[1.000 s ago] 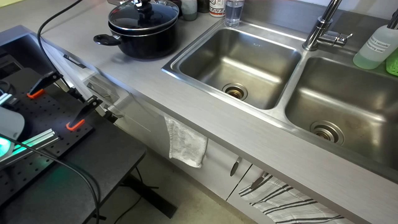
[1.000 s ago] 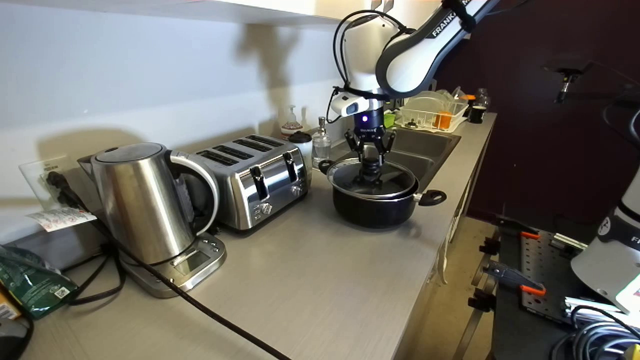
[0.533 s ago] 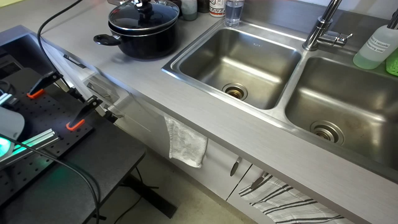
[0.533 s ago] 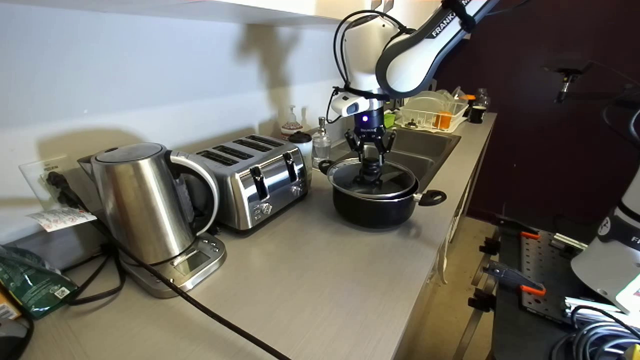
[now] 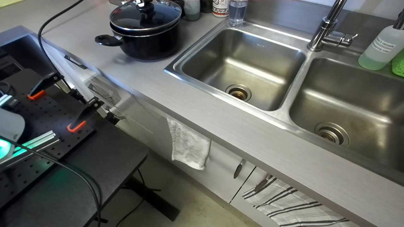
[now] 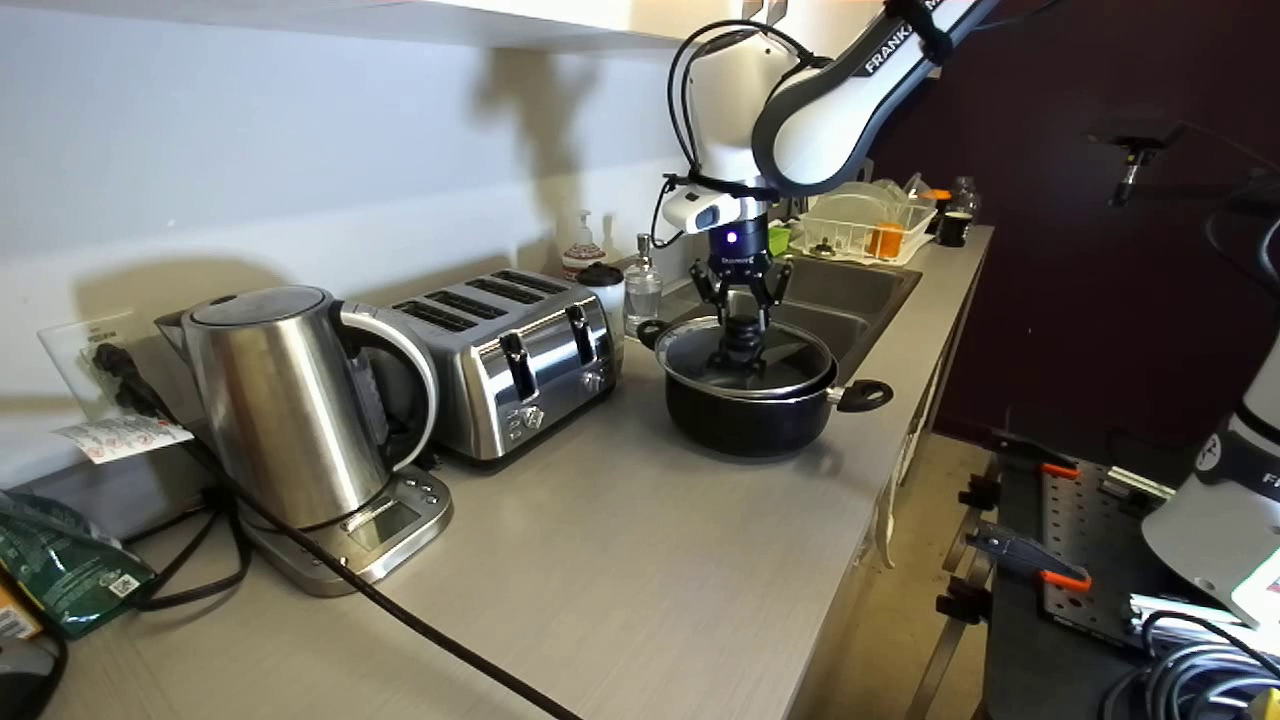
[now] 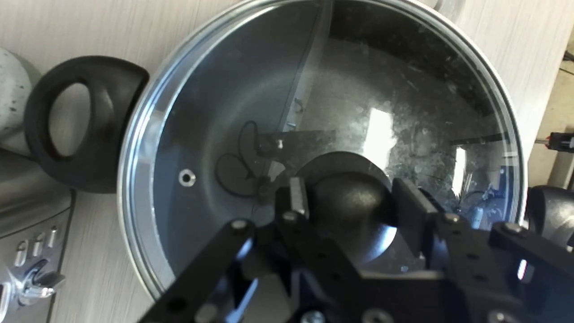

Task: Place the lid on the pot

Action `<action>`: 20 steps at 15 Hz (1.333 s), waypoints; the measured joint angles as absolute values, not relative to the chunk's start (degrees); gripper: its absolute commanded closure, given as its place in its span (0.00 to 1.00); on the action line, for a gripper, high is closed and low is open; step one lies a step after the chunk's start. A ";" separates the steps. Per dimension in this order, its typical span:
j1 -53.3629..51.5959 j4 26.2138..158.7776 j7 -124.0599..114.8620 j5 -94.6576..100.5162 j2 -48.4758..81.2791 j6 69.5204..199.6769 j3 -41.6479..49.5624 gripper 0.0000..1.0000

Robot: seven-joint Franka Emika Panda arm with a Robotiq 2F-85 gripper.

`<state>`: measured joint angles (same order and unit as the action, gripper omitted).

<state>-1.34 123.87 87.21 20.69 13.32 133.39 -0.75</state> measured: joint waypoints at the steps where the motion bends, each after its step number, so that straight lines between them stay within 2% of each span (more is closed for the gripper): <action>1: -1.34 123.88 87.36 20.69 13.31 133.39 -0.83 0.75; 20: -0.32 127.66 88.62 20.36 10.68 134.88 -1.27 0.75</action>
